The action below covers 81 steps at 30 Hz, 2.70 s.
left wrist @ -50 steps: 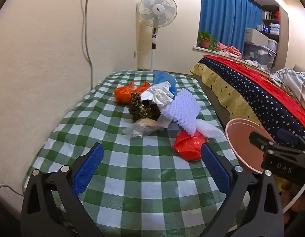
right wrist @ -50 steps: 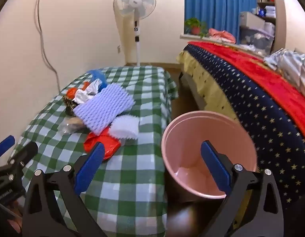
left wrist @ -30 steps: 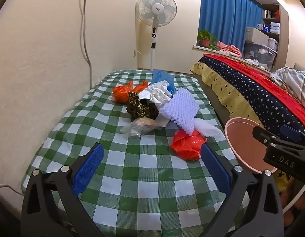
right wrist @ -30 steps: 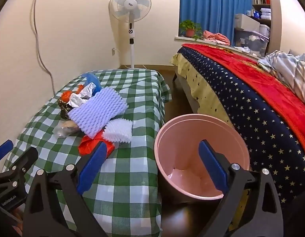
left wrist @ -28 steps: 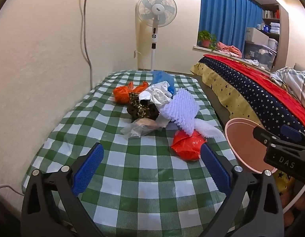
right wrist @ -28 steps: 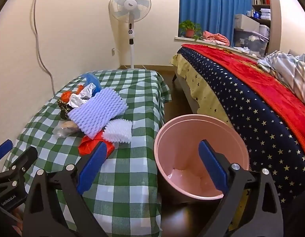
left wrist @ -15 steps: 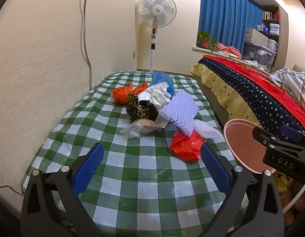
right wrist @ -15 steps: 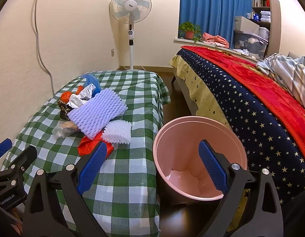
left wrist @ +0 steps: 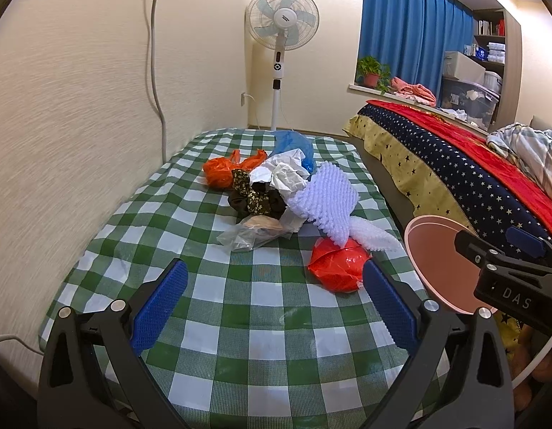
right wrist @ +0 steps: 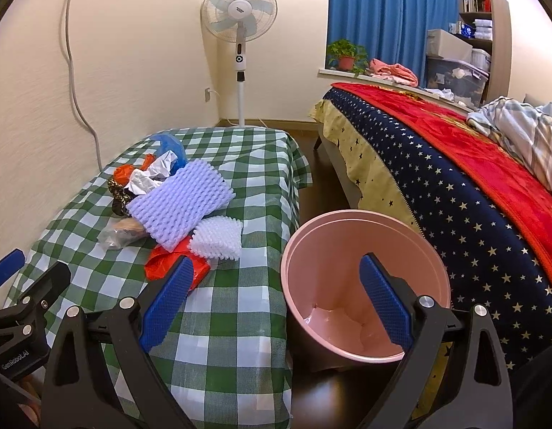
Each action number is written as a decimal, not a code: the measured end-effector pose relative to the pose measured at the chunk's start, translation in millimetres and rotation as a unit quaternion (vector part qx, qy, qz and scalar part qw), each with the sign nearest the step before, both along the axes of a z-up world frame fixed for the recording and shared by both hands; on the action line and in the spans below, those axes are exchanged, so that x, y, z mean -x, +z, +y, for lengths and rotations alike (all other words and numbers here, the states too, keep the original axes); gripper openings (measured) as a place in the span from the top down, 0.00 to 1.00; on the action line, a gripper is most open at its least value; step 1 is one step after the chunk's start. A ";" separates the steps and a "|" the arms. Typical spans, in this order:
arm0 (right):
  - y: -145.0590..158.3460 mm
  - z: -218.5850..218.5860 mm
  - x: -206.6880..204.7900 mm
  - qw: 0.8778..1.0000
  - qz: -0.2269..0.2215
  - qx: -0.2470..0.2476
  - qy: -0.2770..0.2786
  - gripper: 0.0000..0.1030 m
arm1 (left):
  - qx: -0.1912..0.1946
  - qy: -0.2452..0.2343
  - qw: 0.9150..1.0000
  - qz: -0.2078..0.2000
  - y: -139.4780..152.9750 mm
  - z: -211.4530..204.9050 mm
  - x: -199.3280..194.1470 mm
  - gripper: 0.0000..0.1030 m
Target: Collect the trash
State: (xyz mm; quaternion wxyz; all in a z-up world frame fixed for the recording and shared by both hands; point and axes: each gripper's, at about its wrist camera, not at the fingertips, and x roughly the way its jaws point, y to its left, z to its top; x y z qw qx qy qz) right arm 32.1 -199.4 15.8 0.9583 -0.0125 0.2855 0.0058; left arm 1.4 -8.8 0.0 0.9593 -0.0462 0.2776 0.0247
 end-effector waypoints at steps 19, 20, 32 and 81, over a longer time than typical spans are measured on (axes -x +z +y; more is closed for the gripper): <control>-0.7 2.1 -0.2 1.000 0.001 -0.001 0.001 0.12 | 0.000 0.000 1.000 0.000 0.1 0.3 -0.2 0.08; -0.9 3.3 -0.1 1.000 0.001 -0.001 0.002 0.12 | 0.000 0.000 1.000 0.000 0.0 0.2 -0.1 0.08; -0.5 4.8 0.6 1.000 0.003 -0.014 0.009 0.24 | 0.000 0.000 1.000 0.000 0.1 0.0 0.0 0.08; -66.0 4.2 -116.8 0.976 0.118 -0.177 0.053 0.42 | 0.065 -0.051 0.995 0.057 -29.4 8.0 -128.2 0.58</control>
